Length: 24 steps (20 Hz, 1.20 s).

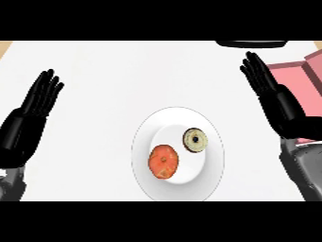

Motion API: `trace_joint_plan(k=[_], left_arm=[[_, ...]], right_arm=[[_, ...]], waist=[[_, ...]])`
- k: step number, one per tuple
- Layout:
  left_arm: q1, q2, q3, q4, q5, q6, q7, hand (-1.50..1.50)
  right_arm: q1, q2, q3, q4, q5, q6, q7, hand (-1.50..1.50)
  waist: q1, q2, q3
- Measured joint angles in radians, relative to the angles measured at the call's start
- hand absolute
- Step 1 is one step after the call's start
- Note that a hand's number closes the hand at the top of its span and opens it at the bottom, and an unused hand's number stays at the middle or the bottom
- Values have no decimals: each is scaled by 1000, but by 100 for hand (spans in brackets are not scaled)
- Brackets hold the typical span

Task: Pick the squash from the plate and place it in the cardboard box

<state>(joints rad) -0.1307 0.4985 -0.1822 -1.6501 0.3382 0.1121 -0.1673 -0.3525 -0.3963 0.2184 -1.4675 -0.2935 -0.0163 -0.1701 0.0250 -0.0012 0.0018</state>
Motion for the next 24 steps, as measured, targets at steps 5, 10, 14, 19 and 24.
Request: trace_joint_plan(k=[5, 10, 14, 19, 24], left_arm=[[-17, 37, 1, 24, -79, -16, 20, 0], [-38, 55, -42, 57, -146, -42, 46, 0], [-69, 24, -65, 78, -181, -48, 70, 0], [-108, 11, -61, 110, -194, -72, 88, 0], [-111, -15, -69, 128, -220, -69, 78, 0]], right_arm=[[-58, -24, -47, -148, -4, -30, 119, -150], [-65, -134, -16, -259, 129, -57, 252, -150], [1, -149, 37, -304, 251, -53, 190, -150], [10, -183, 132, -353, 414, -20, 149, -150], [-41, -235, 232, -430, 526, 85, 293, -150]], waist=[[-27, -3, -2], [-44, -4, -4], [-37, -1, -2], [-32, 0, -2], [-28, -1, -4]])
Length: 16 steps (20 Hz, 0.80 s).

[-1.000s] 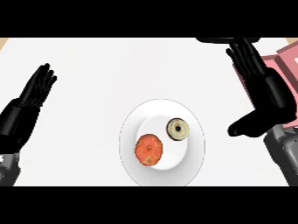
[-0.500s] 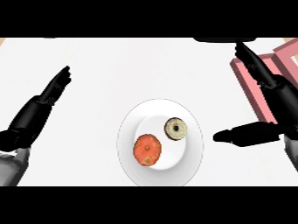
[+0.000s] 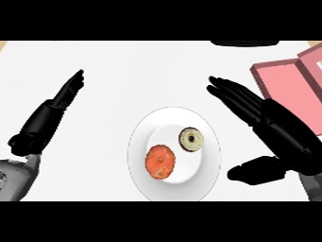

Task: Pick the squash from the plate and place it in the cardboard box

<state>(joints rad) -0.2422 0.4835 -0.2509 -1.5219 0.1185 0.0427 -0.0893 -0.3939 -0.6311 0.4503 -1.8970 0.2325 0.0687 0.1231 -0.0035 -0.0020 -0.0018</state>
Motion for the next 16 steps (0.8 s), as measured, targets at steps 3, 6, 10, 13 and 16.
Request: trace_joint_plan(k=[3, 6, 10, 13, 16], left_arm=[[-1, -8, -5, 12, -12, -3, -4, 0], [-6, 3, 14, 23, -2, -27, -16, 0], [3, 10, 25, -2, 2, -46, -2, 0], [9, -9, 24, 0, -11, -40, -3, 0], [7, -8, 39, -11, -12, -50, 9, 0]], right_arm=[[-60, -14, 80, -31, 52, 95, 117, -150], [-128, 8, 150, -70, 70, 199, 254, -150], [-205, 91, 255, -99, 116, 305, 454, -150], [-251, 183, 312, -84, 135, 375, 588, -150], [-279, 272, 344, -72, 133, 441, 716, -150]], waist=[[6, -1, -1], [9, -1, -1], [12, -3, -1], [11, -2, 0], [9, -2, 0]])
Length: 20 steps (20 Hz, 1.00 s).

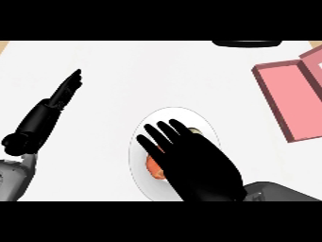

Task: Pick the squash from the plate and place it in the cardboard box

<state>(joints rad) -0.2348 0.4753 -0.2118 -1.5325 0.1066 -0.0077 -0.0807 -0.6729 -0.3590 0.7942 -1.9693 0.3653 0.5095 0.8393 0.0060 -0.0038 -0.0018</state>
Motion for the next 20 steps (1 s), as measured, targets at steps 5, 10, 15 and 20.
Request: trace_joint_plan(k=[5, 10, 15, 20], left_arm=[[1, -18, 21, 18, -22, -9, -12, 0], [14, -30, 32, 6, -40, -23, -16, 0], [7, -39, 51, 10, -52, -42, -9, 0], [5, -70, 65, 21, -79, -51, -11, 0]], right_arm=[[1, 124, 22, 31, 10, 32, 82, -150], [27, 203, 55, 96, 62, 41, 101, -150], [51, 232, 79, 135, 159, 51, 95, -150], [76, 259, 65, 197, 250, 70, 52, -150]], waist=[[-5, 1, 1], [-4, 2, 1], [-6, 2, 1], [-5, 3, 2]])
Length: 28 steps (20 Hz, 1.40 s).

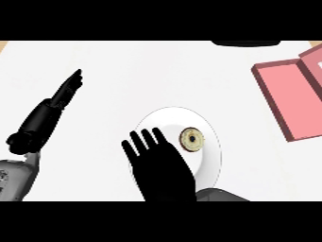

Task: Pick the squash from the plate and place it in the cardboard box

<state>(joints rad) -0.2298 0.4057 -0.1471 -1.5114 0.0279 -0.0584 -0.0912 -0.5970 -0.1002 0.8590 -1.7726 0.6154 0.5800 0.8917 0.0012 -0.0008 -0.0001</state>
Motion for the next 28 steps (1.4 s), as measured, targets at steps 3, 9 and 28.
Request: trace_joint_plan(k=[3, 9, 28], left_arm=[[3, -5, 17, -13, -5, -16, 9, 0], [18, -29, 30, -30, -33, -31, 15, 0], [29, -104, 102, -34, -107, -102, 13, 0]], right_arm=[[2, 30, -17, 48, 46, 15, -21, -150], [45, 46, -11, 117, 155, 13, -66, -150], [120, 64, -59, 280, 313, -50, -223, -150]], waist=[[1, 0, 0], [2, 0, 0], [1, 1, 0]])
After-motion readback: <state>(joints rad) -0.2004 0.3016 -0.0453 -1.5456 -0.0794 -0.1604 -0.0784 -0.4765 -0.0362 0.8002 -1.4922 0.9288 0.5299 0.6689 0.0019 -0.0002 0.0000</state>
